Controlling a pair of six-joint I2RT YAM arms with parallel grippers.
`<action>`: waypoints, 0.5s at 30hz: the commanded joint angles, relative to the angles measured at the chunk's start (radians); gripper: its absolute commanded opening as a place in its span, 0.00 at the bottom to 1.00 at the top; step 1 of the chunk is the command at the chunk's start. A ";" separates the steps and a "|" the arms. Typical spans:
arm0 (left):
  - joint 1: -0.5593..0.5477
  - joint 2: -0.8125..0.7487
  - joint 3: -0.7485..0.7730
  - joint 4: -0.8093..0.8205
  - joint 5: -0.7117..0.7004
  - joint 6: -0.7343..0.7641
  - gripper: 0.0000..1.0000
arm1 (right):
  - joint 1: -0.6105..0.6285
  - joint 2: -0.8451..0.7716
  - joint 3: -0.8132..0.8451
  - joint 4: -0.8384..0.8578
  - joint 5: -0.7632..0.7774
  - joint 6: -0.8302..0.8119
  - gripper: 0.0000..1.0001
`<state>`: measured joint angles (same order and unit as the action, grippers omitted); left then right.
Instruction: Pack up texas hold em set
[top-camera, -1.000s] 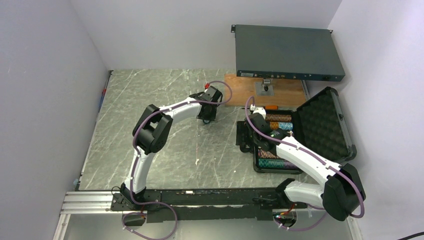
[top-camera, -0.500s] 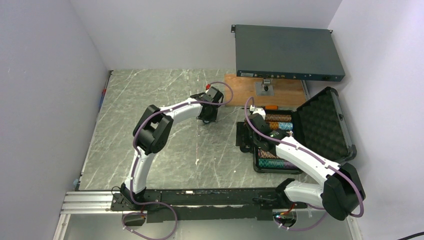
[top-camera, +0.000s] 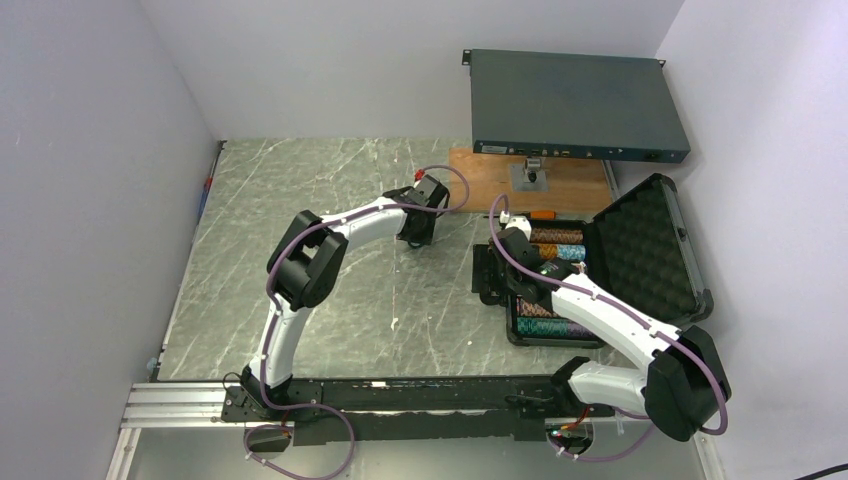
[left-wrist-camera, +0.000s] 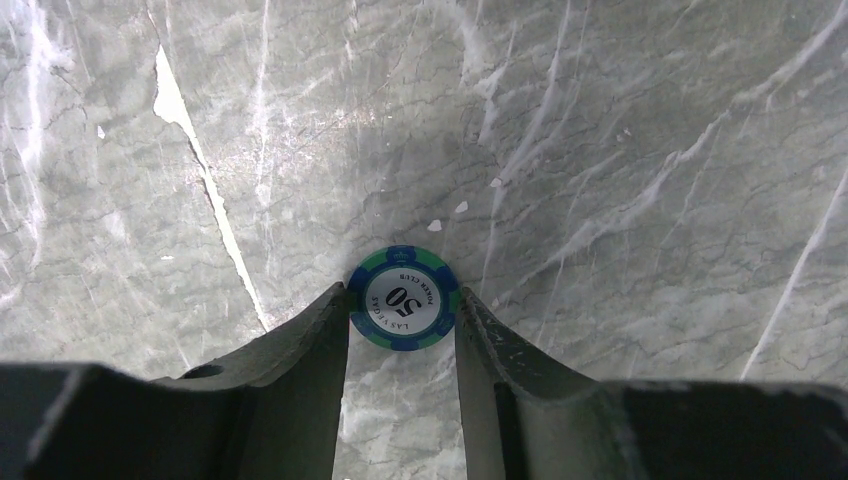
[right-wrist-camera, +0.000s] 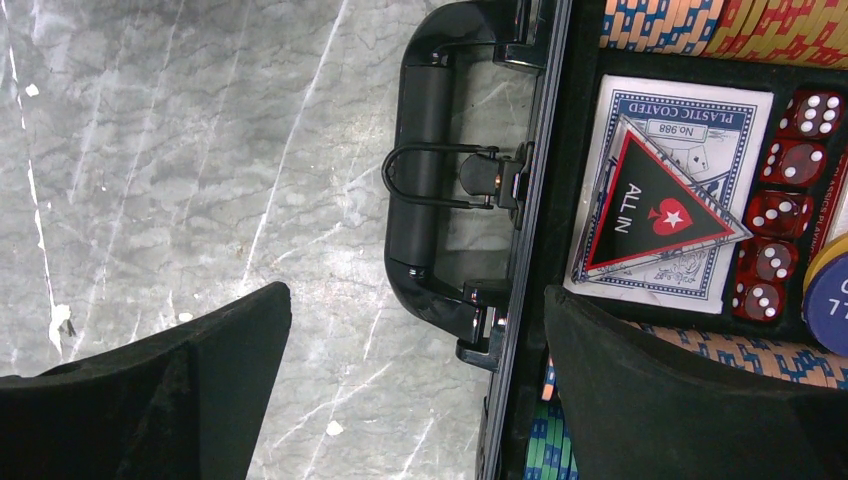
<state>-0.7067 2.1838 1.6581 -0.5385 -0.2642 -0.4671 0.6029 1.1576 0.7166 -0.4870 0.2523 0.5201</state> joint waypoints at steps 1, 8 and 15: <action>-0.008 -0.018 -0.031 -0.057 -0.014 0.031 0.37 | -0.002 -0.030 -0.003 0.014 0.008 0.004 0.98; -0.008 -0.089 -0.041 -0.033 -0.001 0.084 0.31 | -0.002 -0.038 -0.002 0.005 0.017 0.015 0.98; -0.007 -0.216 -0.093 -0.001 0.028 0.129 0.32 | -0.004 -0.092 -0.013 0.017 0.014 0.025 0.98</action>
<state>-0.7094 2.0899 1.5669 -0.5518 -0.2562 -0.3828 0.6029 1.1152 0.7105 -0.4873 0.2558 0.5282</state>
